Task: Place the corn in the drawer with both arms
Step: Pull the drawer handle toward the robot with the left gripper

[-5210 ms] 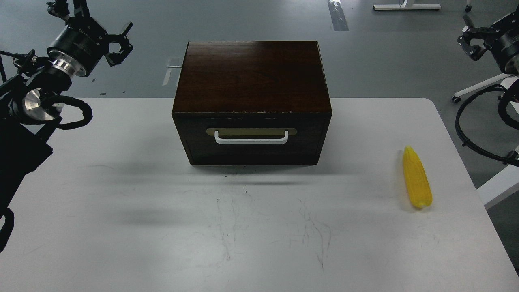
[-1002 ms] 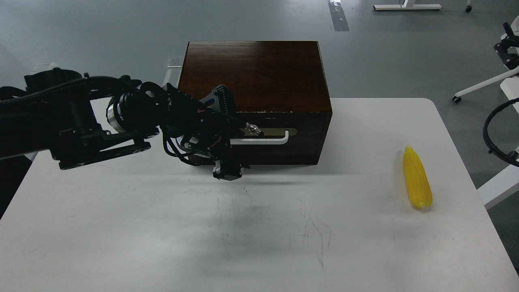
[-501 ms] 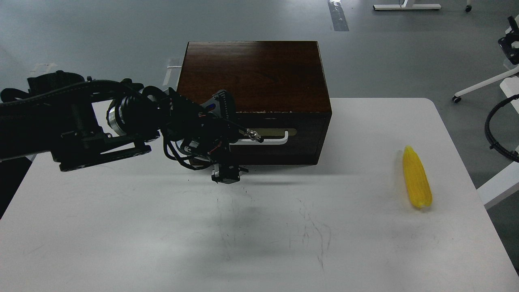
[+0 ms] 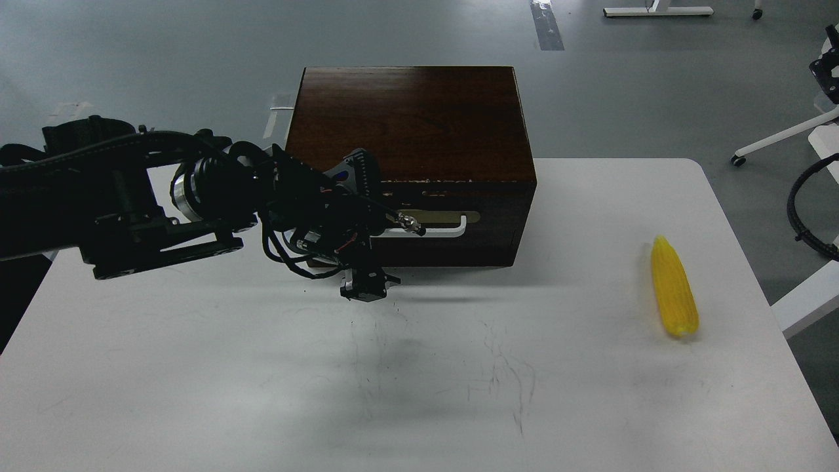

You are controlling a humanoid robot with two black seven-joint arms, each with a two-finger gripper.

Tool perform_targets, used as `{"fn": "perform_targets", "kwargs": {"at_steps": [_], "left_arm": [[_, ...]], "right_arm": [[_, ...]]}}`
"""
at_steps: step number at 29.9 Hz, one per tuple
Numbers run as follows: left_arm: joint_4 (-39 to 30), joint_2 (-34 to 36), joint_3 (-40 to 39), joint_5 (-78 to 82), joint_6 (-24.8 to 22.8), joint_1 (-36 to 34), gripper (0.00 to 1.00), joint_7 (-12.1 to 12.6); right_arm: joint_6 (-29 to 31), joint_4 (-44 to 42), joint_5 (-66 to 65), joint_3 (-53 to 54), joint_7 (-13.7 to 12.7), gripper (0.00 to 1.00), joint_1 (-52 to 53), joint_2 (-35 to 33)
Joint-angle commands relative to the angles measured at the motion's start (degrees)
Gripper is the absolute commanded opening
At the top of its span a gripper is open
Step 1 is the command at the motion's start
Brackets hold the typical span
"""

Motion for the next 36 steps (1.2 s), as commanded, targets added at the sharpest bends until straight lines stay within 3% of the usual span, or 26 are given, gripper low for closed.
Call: {"fn": "perform_targets", "kwargs": {"at_steps": [1, 10, 19, 36], "left_arm": [[-0.3, 0.1, 0.0, -0.1, 0.0, -0.4, 0.87, -1.2], [-1.9, 1.0, 0.0, -0.1, 0.0, -0.4, 0.89, -1.8], [-5.5, 2.3, 0.0, -0.1, 0.0, -0.4, 0.89, -4.2], [-6.1, 2.5, 0.0, -0.1, 0.0, -0.9, 0.89, -4.9]], "right_arm": [[0.0, 0.0, 0.0, -0.1, 0.0, 1.0, 0.0, 0.0], [0.0, 0.0, 0.0, -0.1, -0.1, 1.0, 0.0, -0.1], [0.0, -0.1, 0.0, -0.1, 0.0, 1.0, 0.0, -0.1], [0.0, -2.4, 0.0, 0.1, -0.1, 1.0, 0.2, -0.2]]}}
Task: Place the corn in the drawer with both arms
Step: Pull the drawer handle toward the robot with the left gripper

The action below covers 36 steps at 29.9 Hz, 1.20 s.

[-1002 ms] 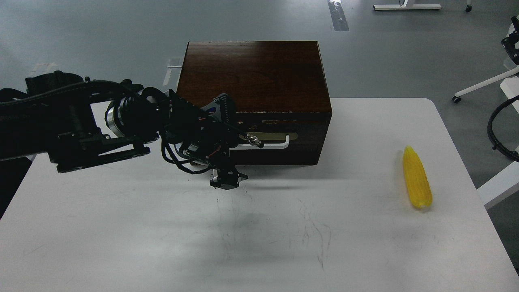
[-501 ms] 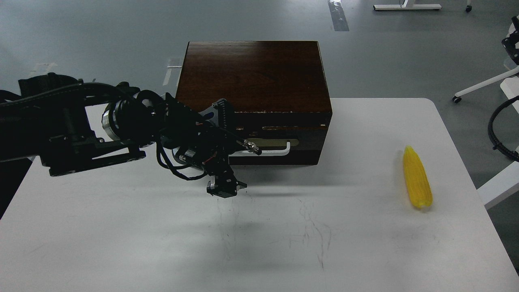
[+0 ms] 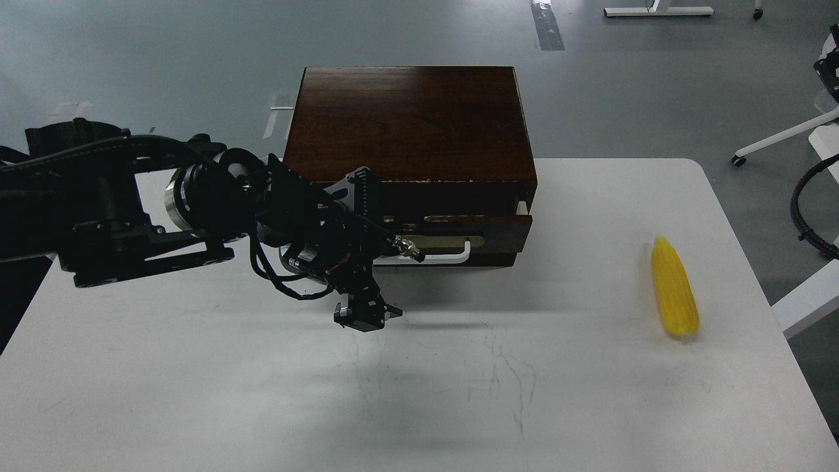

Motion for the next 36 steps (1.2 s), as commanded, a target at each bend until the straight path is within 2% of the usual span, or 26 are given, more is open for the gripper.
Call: {"fn": "perform_targets", "kwargs": {"at_steps": [1, 6, 9, 26, 36], "left_arm": [[0.0, -0.1, 0.0, 0.0, 0.0, 0.0, 0.89, 0.0], [-0.1, -0.1, -0.1, 0.0, 0.0, 0.0, 0.89, -0.2], [-0.7, 0.0, -0.1, -0.2, 0.0, 0.1, 0.89, -1.4], [-2.3, 0.5, -0.1, -0.2, 0.0, 0.1, 0.89, -1.4], [-5.5, 1.2, -0.1, -0.2, 0.0, 0.3, 0.89, -1.4]], "right_arm": [[0.0, -0.9, 0.0, 0.1, 0.0, 1.0, -0.1, 0.0], [0.0, -0.9, 0.0, 0.0, 0.0, 1.0, 0.2, 0.0], [0.0, -1.0, 0.0, 0.0, 0.0, 1.0, 0.5, 0.0], [0.0, -1.0, 0.0, 0.0, 0.0, 1.0, 0.5, 0.0], [0.0, -1.0, 0.0, -0.1, 0.0, 1.0, 0.6, 0.0]]}}
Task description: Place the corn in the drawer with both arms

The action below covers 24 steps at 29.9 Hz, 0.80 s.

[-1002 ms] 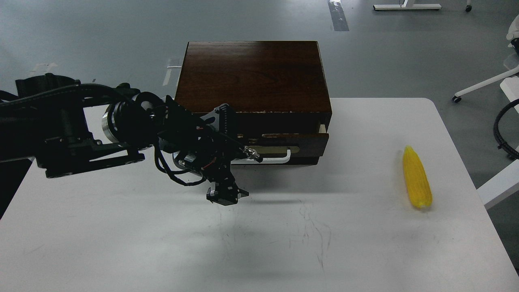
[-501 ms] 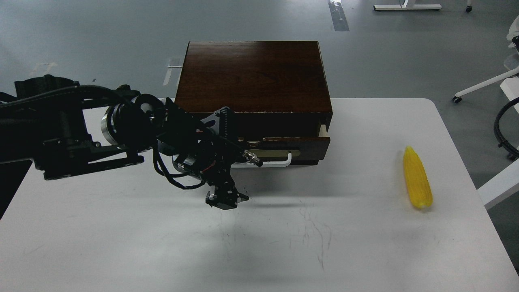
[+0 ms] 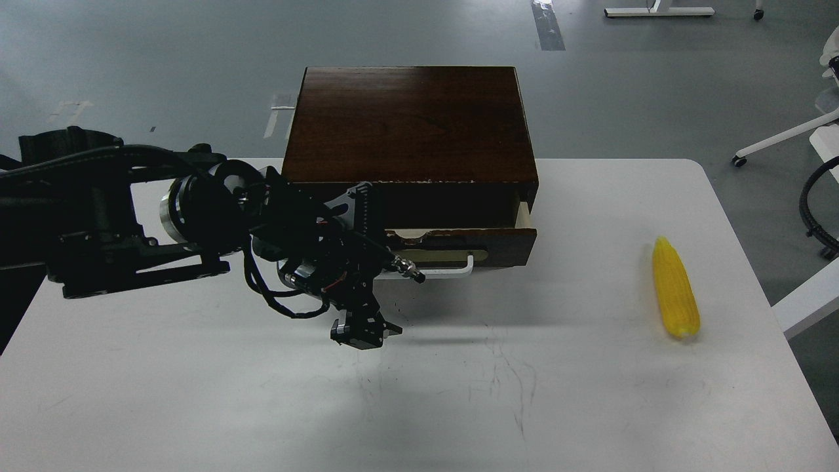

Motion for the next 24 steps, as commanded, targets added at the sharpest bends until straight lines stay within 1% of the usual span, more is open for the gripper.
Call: {"fn": "perform_targets", "kwargs": {"at_steps": [1, 6, 13, 19, 23, 24], "left_arm": [[-0.6, 0.0, 0.0, 0.0, 0.0, 0.0, 0.89, 0.0], [-0.6, -0.1, -0.4, 0.0, 0.0, -0.4, 0.89, 0.0], [-0.6, -0.1, -0.5, -1.3, 0.0, -1.4, 0.93, 0.0], [-0.6, 0.1, -0.9, -1.5, 0.0, -2.7, 0.94, 0.0], [-0.6, 1.8, -3.6, -4.1, 0.0, -4.3, 0.94, 0.0], [-0.6, 2.7, -5.6, -6.9, 0.0, -4.8, 0.95, 0.0]], "right_arm": [[0.0, 0.0, 0.0, 0.0, 0.0, 1.0, -0.1, 0.1], [0.0, 0.0, 0.0, 0.0, 0.0, 1.0, 0.0, 0.1], [0.0, 0.0, 0.0, 0.0, 0.0, 1.0, 0.0, 0.0], [0.0, 0.0, 0.0, 0.0, 0.0, 1.0, 0.0, 0.0], [0.0, 0.0, 0.0, 0.0, 0.0, 1.0, 0.0, 0.0], [0.0, 0.0, 0.0, -0.2, -0.1, 1.0, 0.0, -0.1]]}}
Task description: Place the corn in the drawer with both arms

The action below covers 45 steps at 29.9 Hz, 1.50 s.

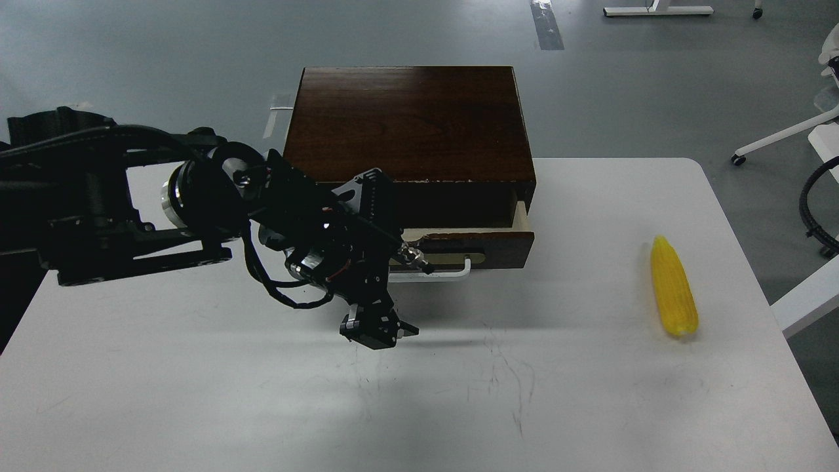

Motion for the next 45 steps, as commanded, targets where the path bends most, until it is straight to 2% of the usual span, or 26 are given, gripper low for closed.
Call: {"fn": "perform_targets", "kwargs": {"at_steps": [1, 5, 10, 13, 18, 21, 26, 29, 31, 33, 36, 37, 39, 41, 44, 45], "left_arm": [[0.4, 2.6, -5.3, -8.0, 0.0, -1.6, 0.97, 0.0], [3.1, 4.8, -9.1, -19.4, 0.0, -1.8, 0.98, 0.0], [13.2, 5.7, -15.0, -39.3, 0.0, -1.3, 0.98, 0.0], [16.9, 5.7, -15.5, -47.9, 0.0, -1.0, 0.98, 0.0], [27.8, 5.1, -16.2, -63.0, 0.0, 2.0, 0.98, 0.0], [33.0, 3.7, -16.4, -77.3, 3.1, 4.3, 0.98, 0.0], [35.3, 2.6, -16.7, -99.4, 4.7, 7.8, 0.98, 0.0], [36.6, 1.7, -20.4, -113.3, 4.5, 11.2, 0.98, 0.0], [37.2, 1.5, -23.5, -116.3, 4.5, 13.0, 0.98, 0.0], [37.7, 0.5, -30.6, -118.0, 4.5, 16.8, 0.98, 0.0], [37.7, 0.3, -35.0, -118.1, 4.1, 19.2, 0.98, 0.0], [37.7, 0.3, -35.5, -118.1, 4.1, 19.4, 0.98, 0.0], [37.7, 0.6, -36.0, -118.6, 4.0, 19.8, 0.98, 0.0], [37.6, 1.0, -36.0, -118.7, 3.8, 19.9, 0.98, 0.0], [37.6, 1.3, -36.1, -118.7, 3.7, 19.8, 0.98, 0.0], [37.5, 1.4, -36.2, -118.7, 3.7, 19.8, 0.98, 0.0]], "right_arm": [[0.0, 0.0, -0.1, -0.6, -0.3, 1.0, -0.1, -0.3], [0.0, 0.0, -0.2, -3.9, -0.3, 1.0, -0.1, -1.4], [0.0, 0.0, -0.8, -9.7, -0.2, 1.0, 1.1, -3.5], [0.0, -0.5, -4.6, -14.1, 0.0, 1.0, 4.1, -3.4], [0.0, -1.6, -12.7, -21.6, 0.1, 1.0, 9.7, -3.4], [0.0, -1.4, -17.6, -26.1, 0.1, 1.0, 12.1, -3.5], [0.0, -1.2, -25.9, -34.8, 0.1, 1.0, 16.2, -2.9], [0.0, -1.3, -29.3, -39.7, 0.1, 1.0, 18.0, -0.9], [0.0, -1.5, -31.1, -42.3, 0.1, 1.0, 18.3, -0.1], [0.0, -2.5, -35.7, -48.0, 0.1, 1.0, 18.8, 2.0], [0.0, -3.3, -38.1, -52.1, 0.5, 1.0, 18.3, 5.9], [0.0, -3.3, -38.6, -53.2, 1.0, 1.0, 18.2, 6.6], [0.0, -3.2, -40.2, -57.0, 3.6, 1.0, 17.9, 7.9], [0.0, -2.9, -44.9, -63.3, 9.6, 1.0, 17.3, 9.3], [0.0, -2.6, -50.0, -68.6, 14.0, 1.0, 17.2, 11.6], [0.0, -2.5, -50.8, -69.2, 14.6, 1.0, 17.2, 11.8]]}}
